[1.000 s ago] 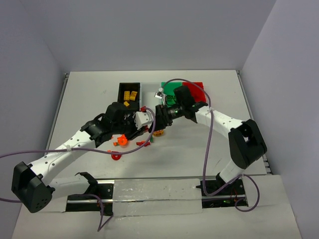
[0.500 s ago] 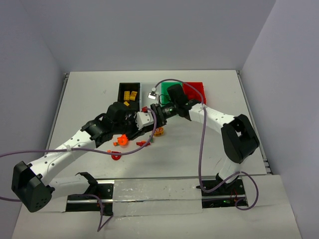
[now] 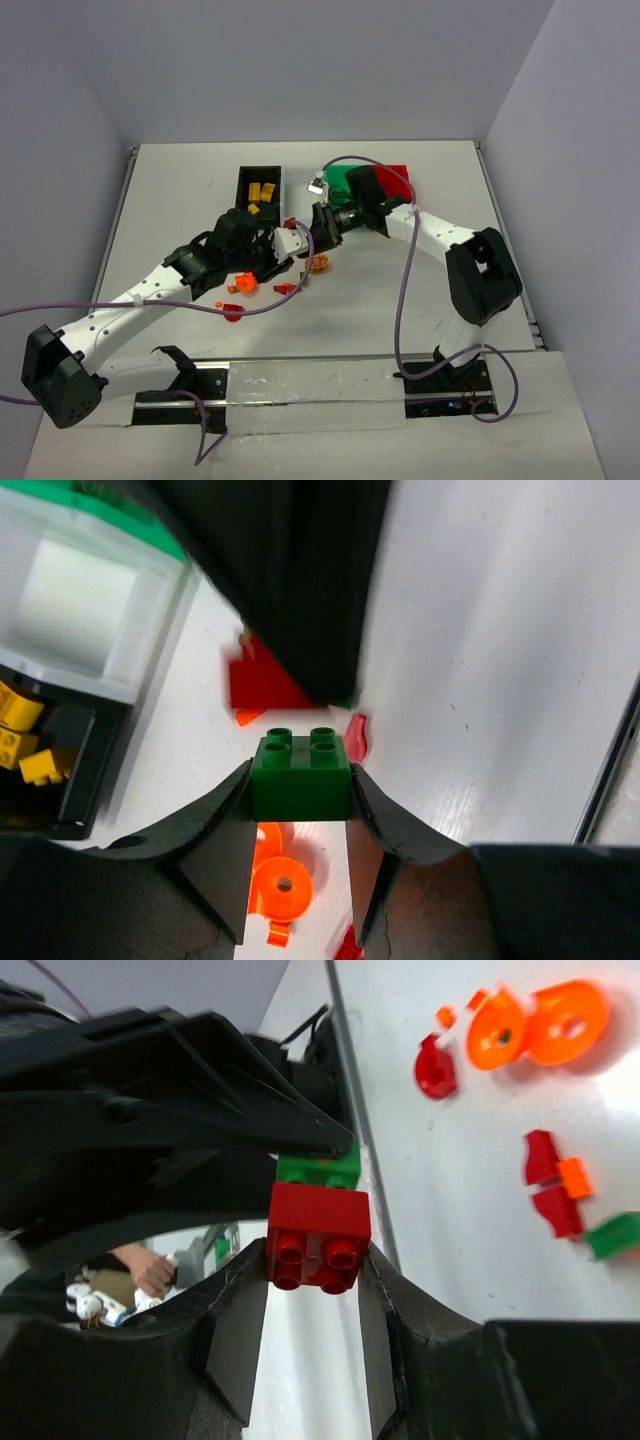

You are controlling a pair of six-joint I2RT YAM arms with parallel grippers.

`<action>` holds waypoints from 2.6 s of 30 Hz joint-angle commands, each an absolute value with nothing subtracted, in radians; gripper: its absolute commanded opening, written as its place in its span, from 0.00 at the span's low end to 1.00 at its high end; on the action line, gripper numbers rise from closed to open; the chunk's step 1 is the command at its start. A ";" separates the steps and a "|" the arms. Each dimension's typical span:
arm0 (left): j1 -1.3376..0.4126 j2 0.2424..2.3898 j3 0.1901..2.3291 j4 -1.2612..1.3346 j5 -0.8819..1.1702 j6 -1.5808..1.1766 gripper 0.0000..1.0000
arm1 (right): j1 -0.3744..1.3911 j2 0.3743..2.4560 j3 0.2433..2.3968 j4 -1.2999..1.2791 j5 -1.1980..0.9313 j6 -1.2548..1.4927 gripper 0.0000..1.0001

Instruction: Sort the legos into containers by color

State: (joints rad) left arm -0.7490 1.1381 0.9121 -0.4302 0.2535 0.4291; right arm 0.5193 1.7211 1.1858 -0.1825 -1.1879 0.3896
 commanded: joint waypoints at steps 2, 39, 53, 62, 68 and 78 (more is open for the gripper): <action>-0.749 1.090 0.833 -0.485 0.236 0.448 0.00 | 0.354 1.634 1.234 -0.286 -1.210 0.271 0.00; -0.689 1.576 1.267 -0.248 0.304 0.138 0.00 | 0.091 1.916 1.642 -0.431 -0.163 -0.080 0.47; -0.687 1.935 1.635 -0.144 0.158 0.102 0.00 | 0.099 1.797 1.620 -0.462 -0.239 -0.030 0.80; -0.684 2.204 1.914 -0.125 0.034 0.082 0.04 | 0.091 1.521 1.422 -0.472 -0.250 -0.062 1.00; -0.677 2.290 2.011 -0.144 0.005 0.098 0.37 | 0.087 1.420 1.344 -0.477 -0.255 -0.071 1.00; -0.660 2.243 2.073 -0.178 -0.023 0.104 0.76 | 0.088 1.354 1.249 -0.456 -0.311 -0.080 1.00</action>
